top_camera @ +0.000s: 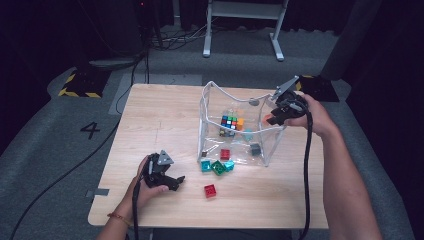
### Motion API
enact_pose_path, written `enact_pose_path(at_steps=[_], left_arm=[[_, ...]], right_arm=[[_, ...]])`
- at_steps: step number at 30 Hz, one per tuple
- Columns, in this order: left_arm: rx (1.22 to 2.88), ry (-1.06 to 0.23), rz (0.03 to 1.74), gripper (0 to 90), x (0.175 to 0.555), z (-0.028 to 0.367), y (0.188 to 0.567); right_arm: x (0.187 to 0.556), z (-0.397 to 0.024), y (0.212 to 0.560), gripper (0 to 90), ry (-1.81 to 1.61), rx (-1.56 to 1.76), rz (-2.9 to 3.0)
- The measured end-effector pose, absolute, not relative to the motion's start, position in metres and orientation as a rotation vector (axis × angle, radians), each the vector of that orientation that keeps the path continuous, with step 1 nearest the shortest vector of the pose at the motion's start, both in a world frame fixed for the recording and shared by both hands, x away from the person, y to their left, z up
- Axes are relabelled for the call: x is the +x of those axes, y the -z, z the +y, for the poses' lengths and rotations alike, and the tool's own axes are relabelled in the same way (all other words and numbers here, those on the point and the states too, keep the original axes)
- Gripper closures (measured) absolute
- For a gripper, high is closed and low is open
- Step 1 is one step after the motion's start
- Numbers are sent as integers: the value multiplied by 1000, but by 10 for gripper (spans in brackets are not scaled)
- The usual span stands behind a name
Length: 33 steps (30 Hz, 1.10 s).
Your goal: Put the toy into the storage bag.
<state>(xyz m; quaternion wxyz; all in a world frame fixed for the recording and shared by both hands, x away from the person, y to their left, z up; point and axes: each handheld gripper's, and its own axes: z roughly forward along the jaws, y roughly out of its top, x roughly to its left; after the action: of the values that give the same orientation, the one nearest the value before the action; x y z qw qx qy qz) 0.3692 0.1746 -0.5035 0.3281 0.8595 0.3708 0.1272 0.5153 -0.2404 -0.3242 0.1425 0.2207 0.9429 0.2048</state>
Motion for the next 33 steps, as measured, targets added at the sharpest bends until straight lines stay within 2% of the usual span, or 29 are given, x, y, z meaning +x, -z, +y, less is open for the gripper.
enact_pose_path(at_steps=[10, 22, 33], left_arm=[[2251, -332, 970, 26, 369, 175, 503], [2250, -332, 970, 27, 369, 175, 504], [2251, -332, 970, 27, 369, 175, 503]], right_arm=[[504, -247, 323, 454, -712, 715, 2612], [474, -272, 313, 345, -1041, 781, 2394], [437, -294, 314, 315, -1211, 781, 2269]])
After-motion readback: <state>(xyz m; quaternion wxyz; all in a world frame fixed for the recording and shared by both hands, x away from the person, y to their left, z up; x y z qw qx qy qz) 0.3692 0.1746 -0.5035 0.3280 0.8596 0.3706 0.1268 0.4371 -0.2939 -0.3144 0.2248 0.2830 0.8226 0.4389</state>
